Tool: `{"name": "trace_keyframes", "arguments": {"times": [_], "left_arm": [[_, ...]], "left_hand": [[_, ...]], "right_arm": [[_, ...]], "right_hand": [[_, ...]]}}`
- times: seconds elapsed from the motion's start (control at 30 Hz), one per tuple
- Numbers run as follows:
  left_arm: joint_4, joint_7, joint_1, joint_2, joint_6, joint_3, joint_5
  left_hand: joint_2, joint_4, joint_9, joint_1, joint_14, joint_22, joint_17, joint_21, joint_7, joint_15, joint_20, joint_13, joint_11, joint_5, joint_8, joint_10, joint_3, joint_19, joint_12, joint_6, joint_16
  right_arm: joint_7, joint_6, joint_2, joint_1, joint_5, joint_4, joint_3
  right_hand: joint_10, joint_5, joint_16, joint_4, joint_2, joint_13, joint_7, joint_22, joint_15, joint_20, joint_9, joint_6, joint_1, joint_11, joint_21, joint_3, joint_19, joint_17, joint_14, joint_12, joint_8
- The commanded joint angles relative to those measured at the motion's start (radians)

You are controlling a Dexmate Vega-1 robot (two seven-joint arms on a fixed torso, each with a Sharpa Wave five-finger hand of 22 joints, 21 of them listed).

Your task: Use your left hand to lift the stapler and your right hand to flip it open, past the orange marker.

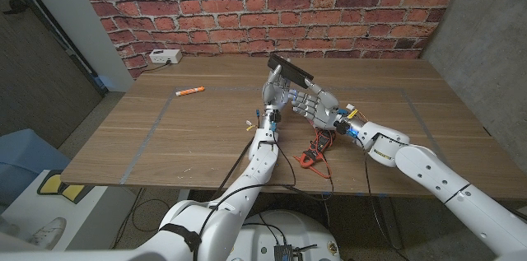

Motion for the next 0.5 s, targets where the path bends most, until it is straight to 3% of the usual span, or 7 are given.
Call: {"name": "trace_keyframes", "arguments": {"times": [0.03,0.5], "left_arm": [[0.03,-0.03,-0.01,-0.008,0.013,-0.011,-0.008],[0.05,-0.038,-0.016,-0.013,0.014,-0.021,-0.003]], "left_hand": [[0.108,0.06,0.148,0.091,0.013,0.005,0.004,0.011,-0.101,-0.149,-0.093,0.035,-0.07,0.002,0.091,0.082,0.054,0.007,0.004,0.159,0.006],[0.108,0.06,0.142,0.094,0.018,0.005,0.004,0.014,-0.102,-0.149,-0.091,0.037,-0.069,0.001,0.092,0.083,0.051,0.007,0.002,0.162,0.008]], "right_arm": [[-0.023,-0.007,0.025,-0.006,0.043,-0.007,0.007],[-0.027,-0.002,0.042,-0.002,0.059,-0.001,0.009]], "right_hand": [[-0.005,-0.005,-0.004,-0.004,0.001,0.003,-0.007,0.002,-0.079,-0.015,0.004,-0.001,0.018,0.001,-0.005,0.005,-0.006,0.004,-0.012,-0.001,0.005],[0.012,-0.005,-0.008,0.0,0.004,0.006,-0.021,0.002,-0.075,-0.013,0.008,0.019,0.015,-0.007,-0.005,0.009,-0.007,0.005,-0.01,0.002,0.014]]}}
